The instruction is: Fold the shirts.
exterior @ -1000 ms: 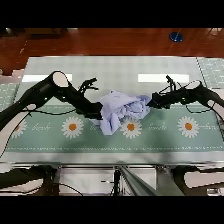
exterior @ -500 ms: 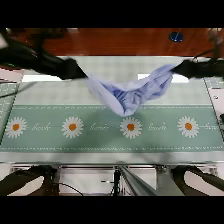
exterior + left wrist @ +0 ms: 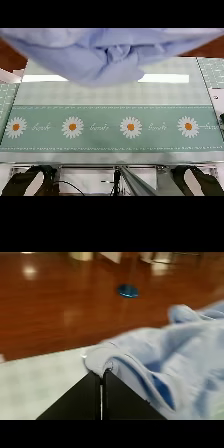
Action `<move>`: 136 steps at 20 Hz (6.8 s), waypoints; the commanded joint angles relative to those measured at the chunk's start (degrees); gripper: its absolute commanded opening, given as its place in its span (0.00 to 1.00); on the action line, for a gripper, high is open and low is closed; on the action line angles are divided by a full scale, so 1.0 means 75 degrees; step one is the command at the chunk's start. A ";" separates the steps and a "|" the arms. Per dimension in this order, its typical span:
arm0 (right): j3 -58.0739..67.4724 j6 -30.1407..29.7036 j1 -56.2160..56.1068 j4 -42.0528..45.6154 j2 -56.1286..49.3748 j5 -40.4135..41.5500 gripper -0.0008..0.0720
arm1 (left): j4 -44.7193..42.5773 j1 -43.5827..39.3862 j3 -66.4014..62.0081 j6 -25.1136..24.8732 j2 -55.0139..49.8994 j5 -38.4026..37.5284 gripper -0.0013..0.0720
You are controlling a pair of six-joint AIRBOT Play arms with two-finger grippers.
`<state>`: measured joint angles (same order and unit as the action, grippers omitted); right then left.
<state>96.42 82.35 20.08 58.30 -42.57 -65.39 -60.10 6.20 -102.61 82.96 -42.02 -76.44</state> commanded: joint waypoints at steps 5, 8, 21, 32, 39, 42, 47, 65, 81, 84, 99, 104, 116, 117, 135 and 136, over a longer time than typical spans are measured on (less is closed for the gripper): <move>0.0379 0.0667 0.0029 0.2923 0.0697 -0.3981 0.05 | -0.1641 0.0157 -0.0108 0.0373 0.0726 -0.3185 0.04; 0.0379 0.0402 0.0029 0.2984 0.0959 -0.4788 0.05 | -0.1918 0.0163 -0.0026 0.0402 0.0997 -0.3882 0.04; 0.0866 0.0764 0.0029 0.3966 0.1836 -0.3669 0.05 | -0.4211 0.0204 -0.0026 0.0280 0.2291 -0.3564 0.04; 0.0863 0.0863 -0.0510 0.4124 0.1676 -0.5249 0.05 | -0.2780 0.0204 0.0227 0.0399 0.2183 -0.3876 0.04; 0.0863 0.0720 -0.0510 0.3984 -0.0090 -0.5042 0.05 | -0.2579 0.0204 0.0434 0.0428 0.1215 -0.3873 0.04; 0.0863 0.0606 -0.0510 0.3838 -0.1626 -0.4814 0.05 | -0.2573 0.0201 0.1343 0.0417 0.0326 -0.3812 0.04; 0.0863 0.0592 -0.0510 0.3707 -0.4299 -0.4062 0.05 | -0.2250 0.0181 0.2798 0.0052 -0.1778 -0.2302 0.04; 0.0863 0.0178 -0.0764 0.1204 -0.8521 -0.2005 0.15 | -0.0329 -0.0370 0.2830 -0.0376 -0.7105 0.1250 0.06; -0.1716 -0.0915 0.1207 0.1463 -0.5849 -0.3264 0.67 | 0.0833 0.2623 0.6892 -0.1778 -0.4762 -0.0956 0.84; -0.2725 -0.1067 0.1466 0.1282 -0.5651 -0.3115 0.67 | 0.0965 0.2311 0.7542 -0.1778 -0.4841 -0.0335 0.84; -0.4226 -0.1320 0.1588 0.1262 -0.4045 -0.1996 0.71 | 0.2008 0.1032 0.7557 -0.1754 -0.6167 0.1320 0.05; -0.5476 -0.1198 0.2282 0.1279 -0.4039 -0.2229 0.84 | 0.2014 0.1037 0.7557 -0.2186 -0.6146 0.0918 0.05; -0.8349 -0.1830 0.2769 -0.0554 -0.3937 -0.0892 0.83 | 0.2017 0.1037 0.7557 -0.2206 -0.6085 0.0871 0.05; -0.8515 -0.1830 0.2769 -0.0694 -0.3937 -0.0720 0.83 | 0.2017 0.1037 0.7557 -0.2206 -0.6085 0.0866 0.05; -0.8754 -0.3786 0.2771 -0.3926 -0.3124 -0.2110 0.05 | 0.2387 0.1070 0.6589 -0.2460 -0.5149 0.0428 0.04; -0.8332 -0.3762 0.2771 -0.4269 -0.2736 -0.2381 0.05 | 0.2667 0.1116 0.6210 -0.2463 -0.4747 0.0350 0.04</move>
<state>28.95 56.58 40.84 35.42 -67.90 -75.57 -43.79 14.17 -51.03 65.06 -82.81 -72.16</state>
